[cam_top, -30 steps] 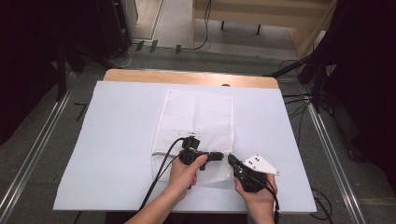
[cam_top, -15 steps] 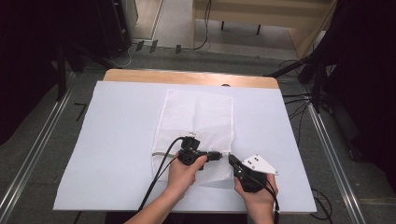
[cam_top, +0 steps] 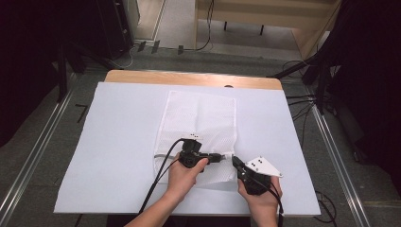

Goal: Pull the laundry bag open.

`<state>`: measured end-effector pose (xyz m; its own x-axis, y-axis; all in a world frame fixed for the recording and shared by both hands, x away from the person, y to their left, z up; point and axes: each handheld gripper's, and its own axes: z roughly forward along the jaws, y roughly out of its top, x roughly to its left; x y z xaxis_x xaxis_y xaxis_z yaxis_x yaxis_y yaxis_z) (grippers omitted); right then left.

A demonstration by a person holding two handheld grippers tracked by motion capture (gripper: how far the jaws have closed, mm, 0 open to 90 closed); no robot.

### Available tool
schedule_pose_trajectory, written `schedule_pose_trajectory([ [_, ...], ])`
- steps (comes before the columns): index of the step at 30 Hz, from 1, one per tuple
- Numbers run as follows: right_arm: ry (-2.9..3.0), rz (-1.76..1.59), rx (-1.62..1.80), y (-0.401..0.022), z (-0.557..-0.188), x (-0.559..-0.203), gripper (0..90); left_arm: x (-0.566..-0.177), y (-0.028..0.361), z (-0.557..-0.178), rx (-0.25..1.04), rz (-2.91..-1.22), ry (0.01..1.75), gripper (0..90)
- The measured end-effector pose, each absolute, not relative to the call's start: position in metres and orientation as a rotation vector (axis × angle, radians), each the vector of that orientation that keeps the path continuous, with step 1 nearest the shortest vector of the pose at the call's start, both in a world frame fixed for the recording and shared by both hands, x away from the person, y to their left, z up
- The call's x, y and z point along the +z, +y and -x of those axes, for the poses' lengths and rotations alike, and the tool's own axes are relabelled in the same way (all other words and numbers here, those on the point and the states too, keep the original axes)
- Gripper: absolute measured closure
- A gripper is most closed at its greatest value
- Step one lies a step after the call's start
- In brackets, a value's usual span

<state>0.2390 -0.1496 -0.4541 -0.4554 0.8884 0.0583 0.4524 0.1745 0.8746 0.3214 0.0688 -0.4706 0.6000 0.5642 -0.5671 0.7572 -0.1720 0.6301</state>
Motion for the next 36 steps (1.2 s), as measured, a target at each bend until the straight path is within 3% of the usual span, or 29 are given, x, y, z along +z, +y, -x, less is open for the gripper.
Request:
schedule_pose_trajectory([
  [36, 1.953, -1.285, 1.213, -0.160, -0.241, -0.453, 90.0, -0.470, 0.133, -0.322, -0.125, -1.855, 1.159, 87.4],
])
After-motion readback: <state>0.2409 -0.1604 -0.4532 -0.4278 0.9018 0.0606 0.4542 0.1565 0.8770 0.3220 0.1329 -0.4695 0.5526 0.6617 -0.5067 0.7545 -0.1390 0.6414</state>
